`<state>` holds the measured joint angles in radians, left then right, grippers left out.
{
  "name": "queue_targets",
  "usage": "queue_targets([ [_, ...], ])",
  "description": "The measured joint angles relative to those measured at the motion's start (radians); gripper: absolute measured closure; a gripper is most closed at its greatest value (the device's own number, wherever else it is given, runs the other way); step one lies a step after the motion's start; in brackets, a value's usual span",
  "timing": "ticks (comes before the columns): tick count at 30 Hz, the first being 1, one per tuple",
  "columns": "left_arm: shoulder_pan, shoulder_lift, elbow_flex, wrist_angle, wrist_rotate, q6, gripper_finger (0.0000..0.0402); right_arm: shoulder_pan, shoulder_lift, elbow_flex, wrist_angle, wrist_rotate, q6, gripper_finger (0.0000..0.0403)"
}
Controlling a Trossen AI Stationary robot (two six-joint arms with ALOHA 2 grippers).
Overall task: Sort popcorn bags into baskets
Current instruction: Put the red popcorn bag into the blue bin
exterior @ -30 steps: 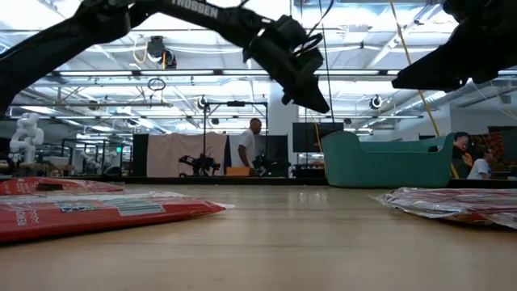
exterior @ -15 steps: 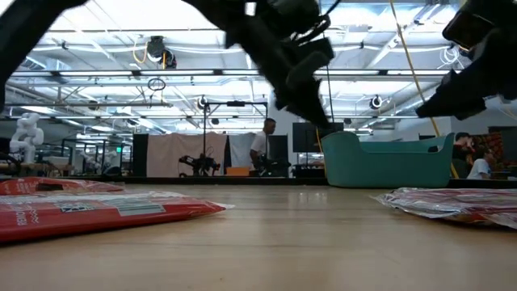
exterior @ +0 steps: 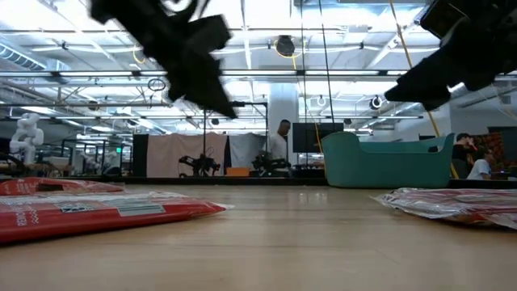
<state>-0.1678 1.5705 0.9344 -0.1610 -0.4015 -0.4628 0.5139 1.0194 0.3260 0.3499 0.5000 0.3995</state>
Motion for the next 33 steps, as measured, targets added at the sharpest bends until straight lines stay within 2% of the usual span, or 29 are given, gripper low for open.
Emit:
queue_targets([
  [7,-0.149,-0.092,-0.168,-0.023,0.004,-0.385,0.0277,-0.049,0.121,0.0,0.12,-0.149,-0.019,0.0239],
  [11,-0.287,-0.097,-0.175,-0.022,0.0,-0.448,0.0238,-0.048,0.178,0.0,0.156,-0.196,-0.027,0.0239],
  [16,-0.452,-0.097,-0.166,-0.036,-0.179,-0.431,0.0246,-0.049,0.221,0.0,0.189,-0.217,-0.073,0.0239],
  [18,-0.51,-0.097,-0.165,-0.065,-0.216,-0.436,0.0253,-0.052,0.225,0.0,0.206,-0.217,-0.087,0.0239],
  [23,-0.606,-0.081,-0.164,-0.215,-0.221,-0.615,0.0256,-0.055,0.225,0.0,0.246,-0.217,-0.114,0.0239],
  [27,-0.652,-0.078,-0.166,-0.401,-0.189,-0.892,0.0256,-0.065,0.225,0.0,0.288,-0.216,-0.14,0.0239],
  [31,-0.7,-0.078,-0.164,-0.384,-0.168,-0.925,0.0256,-0.069,0.225,0.0,0.326,-0.215,-0.142,0.0239],
  [33,-0.714,-0.078,-0.164,-0.426,-0.169,-0.992,0.0256,-0.069,0.225,0.0,0.327,-0.216,-0.147,0.0239],
])
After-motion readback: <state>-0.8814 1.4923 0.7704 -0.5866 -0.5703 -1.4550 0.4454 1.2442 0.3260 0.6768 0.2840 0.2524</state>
